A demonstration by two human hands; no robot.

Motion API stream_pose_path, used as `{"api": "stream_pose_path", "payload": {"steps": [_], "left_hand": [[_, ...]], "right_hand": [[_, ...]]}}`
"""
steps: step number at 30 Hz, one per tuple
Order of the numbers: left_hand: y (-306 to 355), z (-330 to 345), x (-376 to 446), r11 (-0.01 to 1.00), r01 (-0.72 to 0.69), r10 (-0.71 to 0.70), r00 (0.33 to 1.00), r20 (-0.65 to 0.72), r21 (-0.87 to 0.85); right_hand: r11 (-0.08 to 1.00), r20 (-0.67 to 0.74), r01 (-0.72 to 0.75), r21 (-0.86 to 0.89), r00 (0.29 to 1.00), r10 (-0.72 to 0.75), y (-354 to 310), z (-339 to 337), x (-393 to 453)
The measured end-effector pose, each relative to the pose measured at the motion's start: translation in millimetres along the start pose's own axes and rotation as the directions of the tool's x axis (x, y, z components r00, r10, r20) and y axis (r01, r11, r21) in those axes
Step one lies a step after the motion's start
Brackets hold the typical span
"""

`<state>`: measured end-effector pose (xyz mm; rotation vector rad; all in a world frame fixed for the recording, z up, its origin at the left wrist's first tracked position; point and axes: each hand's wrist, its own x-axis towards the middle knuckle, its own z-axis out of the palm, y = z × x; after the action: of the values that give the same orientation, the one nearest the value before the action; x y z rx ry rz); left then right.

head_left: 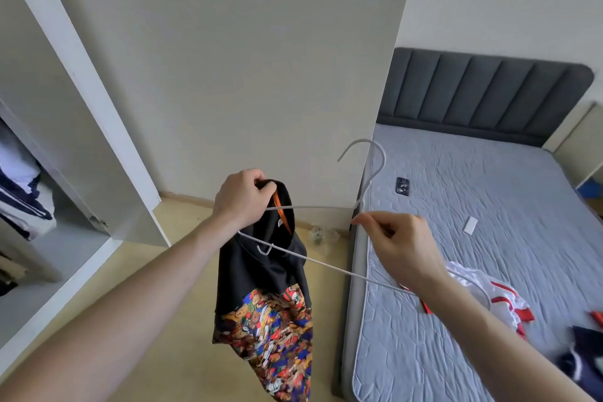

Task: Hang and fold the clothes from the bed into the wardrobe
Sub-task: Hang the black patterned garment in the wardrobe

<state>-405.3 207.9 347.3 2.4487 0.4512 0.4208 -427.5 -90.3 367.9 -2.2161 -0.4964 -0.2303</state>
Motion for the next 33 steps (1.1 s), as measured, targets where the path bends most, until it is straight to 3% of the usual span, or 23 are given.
{"api": "stream_pose_path", "payload": {"steps": [5,12,16,19,21,22,25,28,33], "left_hand": [[0.6,-10.3,13.1,1.0,-0.007,0.007,0.999,0.041,0.007],[20.0,2.3,5.4,0.997,-0.047,0.056,0.989,0.14,-0.068],[54.0,3.1,-7.5,0.985,-0.106,0.128,0.978,0.164,-0.138],[83.7,3.2,-23.1,0.922,-0.074,0.19,0.942,0.276,-0.38],[98.0,0.3,-30.1,0.836,0.001,0.228,0.909,0.349,-0.549],[102.4,-2.1,-31.1,0.828,-0.026,0.271,0.893,0.36,-0.56],[103.3,-11.1,-25.9,0.882,-0.283,0.423,0.827,0.37,-0.376],[90.5,-17.9,-20.9,0.864,-0.494,0.482,0.756,0.443,-0.096],[68.8,-16.0,-8.0,0.794,-0.599,0.532,0.765,0.364,0.099]], "right_hand": [[0.995,-0.12,-0.089,0.043,0.988,0.094,12.0,-15.5,2.0],[0.997,-0.14,-0.058,-0.042,0.989,0.052,18.1,-1.5,-3.0],[0.994,0.013,0.042,-0.1,0.999,-0.041,9.6,29.7,-14.0],[0.997,0.073,-0.072,0.008,0.995,0.072,7.8,46.6,-4.0],[0.961,0.081,-0.176,0.212,0.983,0.162,7.9,47.9,3.9],[0.926,0.081,-0.196,0.322,0.981,0.179,8.0,45.1,6.1],[0.849,0.075,-0.172,0.5,0.985,0.156,11.8,33.4,9.1],[0.839,0.042,-0.15,0.523,0.988,0.151,19.2,25.8,9.0],[0.847,-0.003,-0.148,0.51,0.985,0.173,13.5,25.7,-1.1]]}}
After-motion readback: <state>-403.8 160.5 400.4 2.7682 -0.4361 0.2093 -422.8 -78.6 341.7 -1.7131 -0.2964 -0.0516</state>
